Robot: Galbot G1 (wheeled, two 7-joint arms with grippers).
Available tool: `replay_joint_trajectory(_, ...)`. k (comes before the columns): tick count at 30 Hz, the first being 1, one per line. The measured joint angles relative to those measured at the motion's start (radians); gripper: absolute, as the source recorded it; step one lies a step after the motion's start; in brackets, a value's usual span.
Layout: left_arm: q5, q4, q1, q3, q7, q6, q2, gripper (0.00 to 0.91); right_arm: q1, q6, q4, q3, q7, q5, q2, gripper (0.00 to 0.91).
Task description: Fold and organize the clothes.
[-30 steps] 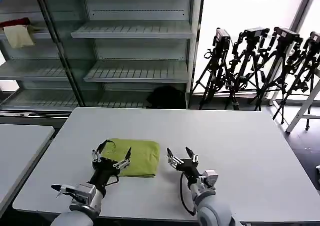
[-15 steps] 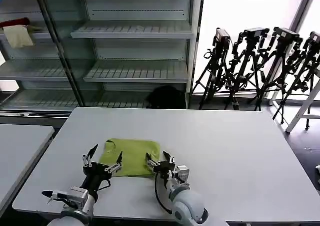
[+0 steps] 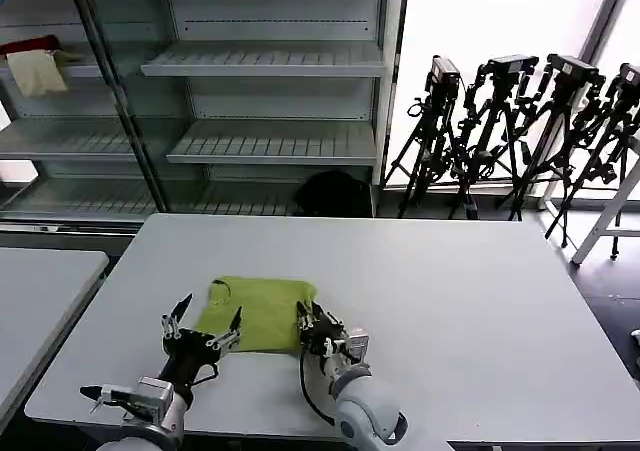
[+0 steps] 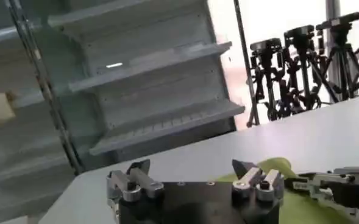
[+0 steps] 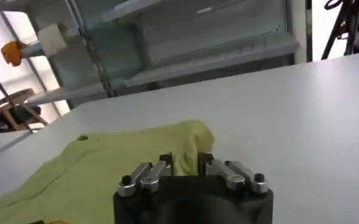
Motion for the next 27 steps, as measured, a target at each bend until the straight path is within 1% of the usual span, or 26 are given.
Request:
replay_joint_trajectory(17, -0.012, 0.009, 0.01, -0.014, 0.0, -0.002, -0.004, 0.907, 0.0, -0.008, 0.028, 0.028, 0.016, -0.012, -0.038, 0.0)
replay_joint_trajectory(22, -0.019, 0.009, 0.019, -0.024, 0.0, -0.008, -0.001, 0.907, -0.019, -0.01, 0.056, 0.061, 0.004, -0.004, -0.078, 0.0)
replay_joint_trajectory(27, -0.019, 0.005, 0.019, -0.022, 0.0, -0.011, -0.001, 0.907, -0.049, -0.005, 0.076, 0.12, -0.014, 0.008, -0.139, 0.0)
